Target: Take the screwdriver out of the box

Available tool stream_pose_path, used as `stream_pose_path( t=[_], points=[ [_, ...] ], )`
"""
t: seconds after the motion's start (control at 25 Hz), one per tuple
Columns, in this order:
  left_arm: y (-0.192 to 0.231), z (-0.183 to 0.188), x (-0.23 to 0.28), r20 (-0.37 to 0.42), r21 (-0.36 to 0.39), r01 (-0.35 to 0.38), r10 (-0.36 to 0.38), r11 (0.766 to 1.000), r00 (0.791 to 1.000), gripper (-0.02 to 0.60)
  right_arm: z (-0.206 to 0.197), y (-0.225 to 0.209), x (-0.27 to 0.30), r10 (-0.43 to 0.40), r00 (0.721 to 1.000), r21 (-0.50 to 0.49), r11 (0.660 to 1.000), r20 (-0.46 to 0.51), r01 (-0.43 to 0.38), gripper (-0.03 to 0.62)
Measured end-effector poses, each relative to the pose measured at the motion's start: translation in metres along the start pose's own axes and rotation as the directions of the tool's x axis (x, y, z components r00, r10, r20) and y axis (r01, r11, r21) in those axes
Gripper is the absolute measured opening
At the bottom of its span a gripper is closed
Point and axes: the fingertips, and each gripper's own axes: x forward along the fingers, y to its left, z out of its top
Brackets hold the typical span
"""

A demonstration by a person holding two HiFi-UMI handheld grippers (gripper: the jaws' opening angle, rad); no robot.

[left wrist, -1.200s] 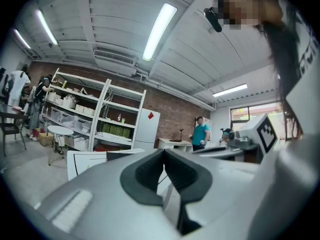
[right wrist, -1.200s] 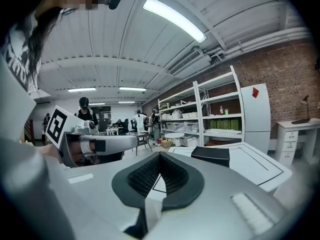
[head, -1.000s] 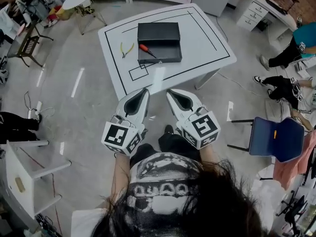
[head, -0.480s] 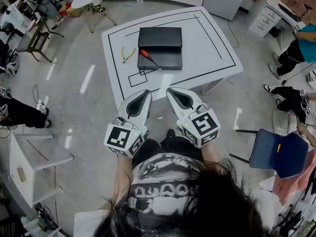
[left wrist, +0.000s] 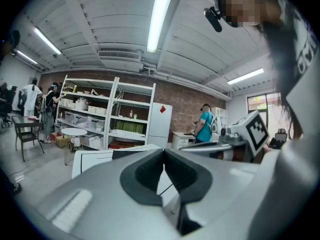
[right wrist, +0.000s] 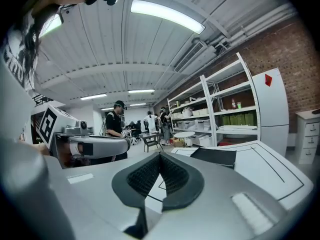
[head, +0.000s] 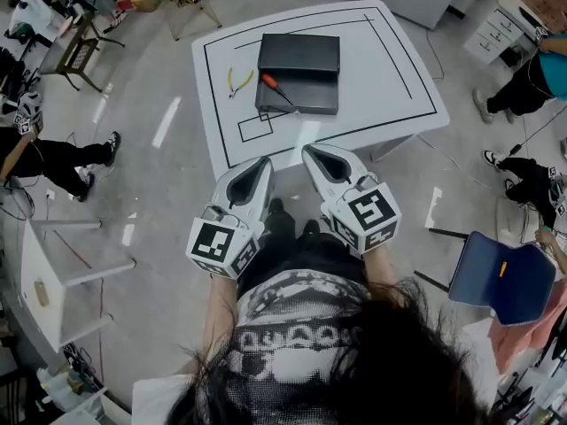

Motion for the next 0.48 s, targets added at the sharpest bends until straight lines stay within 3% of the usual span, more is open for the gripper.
stream_pose_path(
  t=[0.48],
  points=[
    [0.052, 0.012, 0.025, 0.007, 0.027, 0.040, -0.040, 0.999, 0.999, 0.000, 0.011, -0.021, 0.056, -0.033, 0.999, -0.014, 0.999, -0.033, 0.033, -0.002]
  ],
)
